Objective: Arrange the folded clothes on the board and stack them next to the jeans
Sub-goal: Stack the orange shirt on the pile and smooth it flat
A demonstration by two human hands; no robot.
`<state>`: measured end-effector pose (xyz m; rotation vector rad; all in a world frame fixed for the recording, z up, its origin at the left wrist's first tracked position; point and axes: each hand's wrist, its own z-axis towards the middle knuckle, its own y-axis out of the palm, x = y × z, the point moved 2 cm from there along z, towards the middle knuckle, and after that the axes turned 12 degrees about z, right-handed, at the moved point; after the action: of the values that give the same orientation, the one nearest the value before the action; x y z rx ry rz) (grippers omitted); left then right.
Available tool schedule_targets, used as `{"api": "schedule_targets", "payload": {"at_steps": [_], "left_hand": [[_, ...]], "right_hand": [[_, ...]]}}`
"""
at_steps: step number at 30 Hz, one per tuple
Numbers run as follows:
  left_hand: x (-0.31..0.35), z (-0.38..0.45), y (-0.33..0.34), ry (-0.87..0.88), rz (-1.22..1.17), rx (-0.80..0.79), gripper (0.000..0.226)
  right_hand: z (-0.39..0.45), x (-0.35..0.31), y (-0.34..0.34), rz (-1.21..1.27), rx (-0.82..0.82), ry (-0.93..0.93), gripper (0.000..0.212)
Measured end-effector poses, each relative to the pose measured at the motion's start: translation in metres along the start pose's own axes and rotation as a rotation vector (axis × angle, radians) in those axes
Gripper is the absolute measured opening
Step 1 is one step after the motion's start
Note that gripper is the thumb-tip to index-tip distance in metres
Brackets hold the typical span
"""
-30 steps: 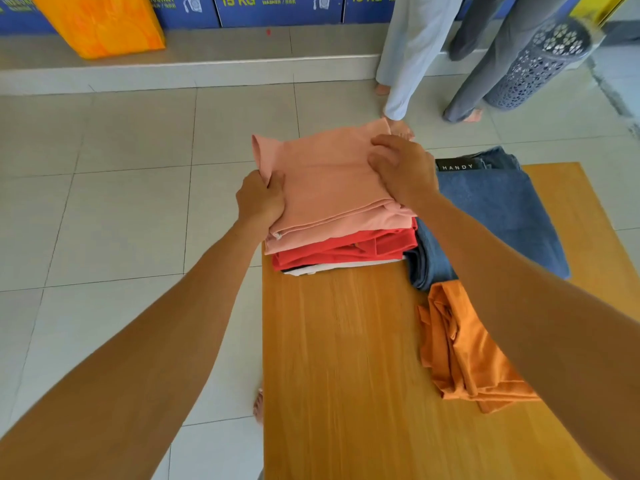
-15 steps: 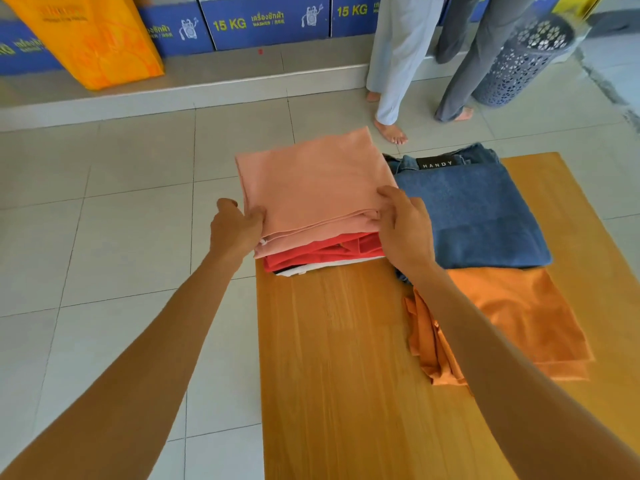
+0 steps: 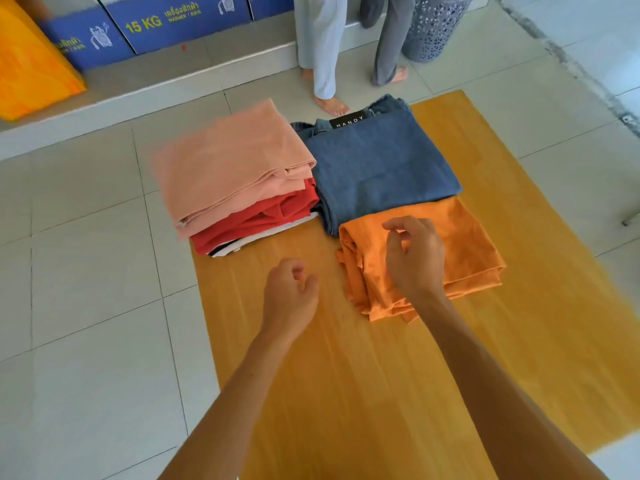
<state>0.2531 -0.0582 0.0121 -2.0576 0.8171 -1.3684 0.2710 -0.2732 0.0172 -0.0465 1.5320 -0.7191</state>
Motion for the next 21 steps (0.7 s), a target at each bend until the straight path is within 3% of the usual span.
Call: {"api": "schedule_targets", "payload": {"at_steps": [3, 7, 10, 12, 18, 21], "left_hand": [[0.016, -0.004, 0.039, -0.054, 0.043, -0.224, 0.047], [0.049, 0.005, 0.064, -0.101, -0.026, -0.233, 0.054], [0.072, 0.010, 0.082, -0.168, -0.039, -0.239, 0.063], [0.078, 0.009, 0.091, -0.212, -0.037, -0.214, 0.060], [0.050, 0.003, 0.084, -0.322, -0.109, -0.179, 0.039], [0.029, -0.012, 0.071, -0.307, -0.116, -0.090, 0.037]], "right_hand": [[0.000, 0.019, -0.035, -0.067, 0.090, 0.068, 0.025], [0.019, 0.050, -0.080, -0.284, 0.165, 0.320, 0.044], [0.026, 0.067, -0.092, -0.432, 0.001, 0.491, 0.072], [0.021, 0.072, -0.087, -0.491, -0.090, 0.494, 0.083], [-0.003, 0.075, -0.084, -0.423, -0.076, 0.468, 0.077], [-0.017, 0.079, -0.094, -0.396, -0.005, 0.434, 0.058]]}}
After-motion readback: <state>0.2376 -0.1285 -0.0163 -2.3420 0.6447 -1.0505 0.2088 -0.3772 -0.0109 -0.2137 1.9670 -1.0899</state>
